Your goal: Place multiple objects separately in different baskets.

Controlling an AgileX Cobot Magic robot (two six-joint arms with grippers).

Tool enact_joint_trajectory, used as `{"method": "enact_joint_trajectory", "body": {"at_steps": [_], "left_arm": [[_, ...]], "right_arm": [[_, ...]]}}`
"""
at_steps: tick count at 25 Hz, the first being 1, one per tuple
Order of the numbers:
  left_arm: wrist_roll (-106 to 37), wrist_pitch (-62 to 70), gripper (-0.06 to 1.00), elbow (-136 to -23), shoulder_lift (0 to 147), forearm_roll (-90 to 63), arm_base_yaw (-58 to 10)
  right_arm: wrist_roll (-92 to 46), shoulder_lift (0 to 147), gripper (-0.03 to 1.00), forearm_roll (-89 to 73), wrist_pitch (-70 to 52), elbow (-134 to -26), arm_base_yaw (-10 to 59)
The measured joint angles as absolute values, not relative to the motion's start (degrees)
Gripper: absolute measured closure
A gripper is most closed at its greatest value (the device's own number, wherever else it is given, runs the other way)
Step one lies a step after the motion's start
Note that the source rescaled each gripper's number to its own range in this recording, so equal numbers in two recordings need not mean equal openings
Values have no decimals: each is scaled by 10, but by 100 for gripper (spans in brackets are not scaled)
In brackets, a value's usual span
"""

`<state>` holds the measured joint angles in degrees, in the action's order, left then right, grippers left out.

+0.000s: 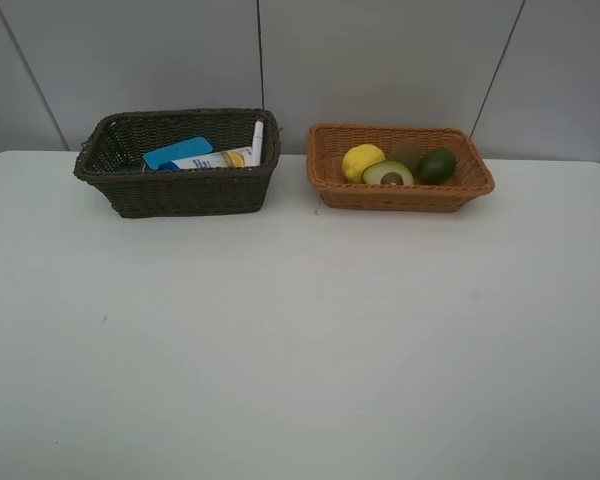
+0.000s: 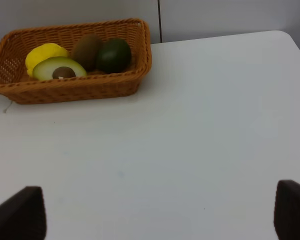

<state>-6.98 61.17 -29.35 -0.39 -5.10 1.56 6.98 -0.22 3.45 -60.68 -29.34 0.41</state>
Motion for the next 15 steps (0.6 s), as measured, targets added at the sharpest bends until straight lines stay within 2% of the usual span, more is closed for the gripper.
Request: {"method": "enact_joint_trajectory", "body": {"at_steps": [15], "left_arm": [[-70,612,-5,-293,-4,-51,16]], "right_arm": [[70,-2,-3,34,-607,-293,4]]}}
